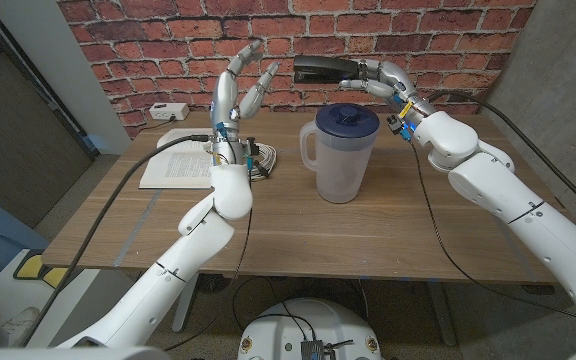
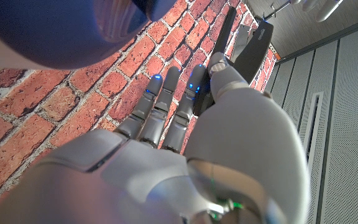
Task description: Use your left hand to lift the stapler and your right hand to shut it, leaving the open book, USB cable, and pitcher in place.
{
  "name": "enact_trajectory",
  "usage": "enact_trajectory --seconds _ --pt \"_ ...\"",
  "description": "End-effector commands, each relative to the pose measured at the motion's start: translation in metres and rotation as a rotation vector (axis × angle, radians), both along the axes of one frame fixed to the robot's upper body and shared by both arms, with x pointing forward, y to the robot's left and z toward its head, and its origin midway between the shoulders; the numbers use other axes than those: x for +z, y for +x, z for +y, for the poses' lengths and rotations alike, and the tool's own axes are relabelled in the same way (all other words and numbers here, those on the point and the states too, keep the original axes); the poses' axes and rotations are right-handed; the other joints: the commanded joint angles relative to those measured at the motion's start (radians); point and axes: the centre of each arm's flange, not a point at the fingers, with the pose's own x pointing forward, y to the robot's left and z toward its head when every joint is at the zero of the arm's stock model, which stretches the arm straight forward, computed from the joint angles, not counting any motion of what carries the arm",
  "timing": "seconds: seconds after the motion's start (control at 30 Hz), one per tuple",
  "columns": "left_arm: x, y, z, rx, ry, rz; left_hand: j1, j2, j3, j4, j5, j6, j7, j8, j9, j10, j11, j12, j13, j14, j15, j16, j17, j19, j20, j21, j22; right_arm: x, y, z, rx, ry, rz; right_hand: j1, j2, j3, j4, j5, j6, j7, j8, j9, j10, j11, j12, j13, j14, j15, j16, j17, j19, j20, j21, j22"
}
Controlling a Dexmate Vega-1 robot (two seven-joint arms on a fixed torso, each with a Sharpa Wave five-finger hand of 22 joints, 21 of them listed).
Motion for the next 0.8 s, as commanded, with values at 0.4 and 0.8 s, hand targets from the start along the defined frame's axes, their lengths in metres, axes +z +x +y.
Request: enact_trajectory --seconds 0.4,0.8 --pt "-0.007 0.009 0.004 -0.116 -0.101 0.118 -0.043 0.007 -0.009 0.000 -0.002 -0.124 0.064 -0.001 0.005 -0.189 0.038 -0.003 -0.020 0.008 -0.047 0.006 0.002 -0.005 0.019 -0.002 0.005 0.002 -0.011 0.007 0.027 0.001 -0.034 0.030 0.035 0.005 0.004 0.005 0.066 0.060 0.002 0.004 0.012 -0.008 0.001 0.001 0.006 -0.176 -0.004 0.005 -0.001 -0.064 0.011 0.001" --pt "-0.013 0.009 0.007 -0.149 -0.141 0.165 -0.063 -0.003 -0.016 0.002 -0.004 -0.186 0.120 -0.003 0.005 -0.194 0.048 0.015 -0.021 -0.002 -0.042 0.003 0.001 -0.008 0.026 -0.003 0.005 0.006 -0.017 0.017 0.054 -0.008 -0.062 0.029 0.035 0.005 0.005 0.005 0.067 0.059 0.002 0.004 0.015 -0.009 0.001 0.002 0.007 -0.176 -0.006 0.006 -0.003 -0.065 0.015 0.001"
